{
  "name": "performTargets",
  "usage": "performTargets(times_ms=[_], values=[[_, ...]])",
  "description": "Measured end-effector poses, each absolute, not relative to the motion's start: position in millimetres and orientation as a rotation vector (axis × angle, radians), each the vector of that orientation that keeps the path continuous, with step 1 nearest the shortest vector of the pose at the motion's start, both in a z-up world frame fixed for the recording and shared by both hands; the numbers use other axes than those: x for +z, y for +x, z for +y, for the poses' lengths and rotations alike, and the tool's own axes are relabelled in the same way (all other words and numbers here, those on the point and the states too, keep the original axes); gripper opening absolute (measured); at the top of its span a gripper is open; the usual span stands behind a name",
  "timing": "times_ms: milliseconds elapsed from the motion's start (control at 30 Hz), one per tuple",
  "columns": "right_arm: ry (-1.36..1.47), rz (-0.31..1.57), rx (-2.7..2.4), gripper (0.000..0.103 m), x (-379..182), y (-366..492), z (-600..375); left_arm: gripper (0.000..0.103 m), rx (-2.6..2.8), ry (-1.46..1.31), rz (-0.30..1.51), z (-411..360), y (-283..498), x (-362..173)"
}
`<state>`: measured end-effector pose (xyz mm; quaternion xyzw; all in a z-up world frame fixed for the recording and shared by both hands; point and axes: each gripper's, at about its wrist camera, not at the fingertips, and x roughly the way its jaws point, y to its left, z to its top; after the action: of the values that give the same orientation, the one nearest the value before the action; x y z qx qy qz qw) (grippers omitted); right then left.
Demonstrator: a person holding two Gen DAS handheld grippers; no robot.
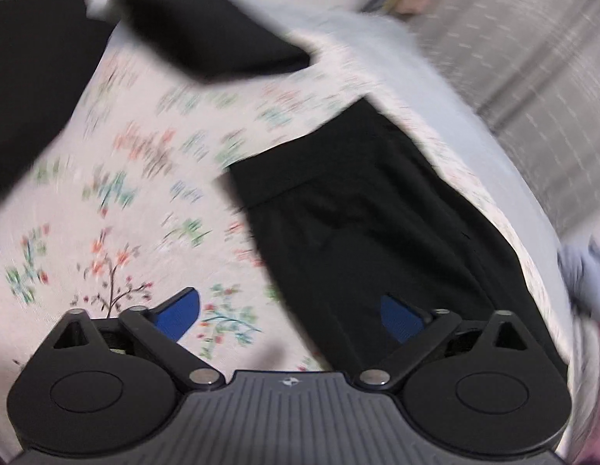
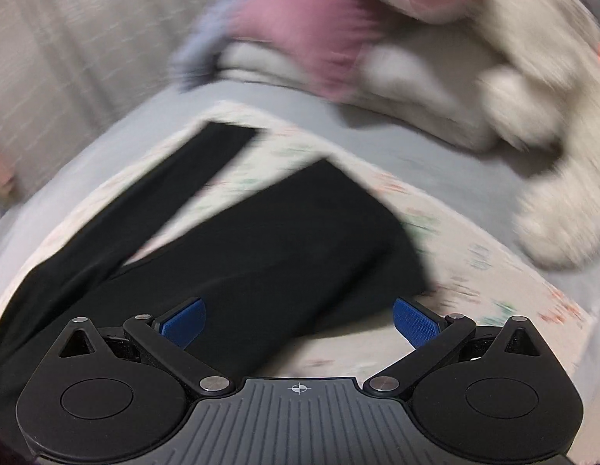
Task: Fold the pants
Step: 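Grasp the pants waistband with the left tool while the right tool grasps the leg hems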
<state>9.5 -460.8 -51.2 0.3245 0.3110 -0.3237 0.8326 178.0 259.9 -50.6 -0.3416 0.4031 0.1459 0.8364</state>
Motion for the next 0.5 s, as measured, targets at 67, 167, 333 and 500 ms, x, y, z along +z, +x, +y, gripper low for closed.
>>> performTargets(times_ms=[67,167,333,500], values=[[0.769,0.689,-0.752,0.1,-65,-6,-480,0.078,0.33,-0.77,0.876,270,183,-62],[0.859,0.629,-0.761,0.093,-72,-23,-499,0.072,0.306,-0.764,0.86,270,194,-64],[0.872,0.661,-0.691,0.039,-85,-7,-511,0.048,0.304,-0.739,0.835,264,212,-72],[0.927,0.609,-0.693,0.002,-90,-6,-528,0.0,0.264,-0.703,0.805,264,223,-71]])
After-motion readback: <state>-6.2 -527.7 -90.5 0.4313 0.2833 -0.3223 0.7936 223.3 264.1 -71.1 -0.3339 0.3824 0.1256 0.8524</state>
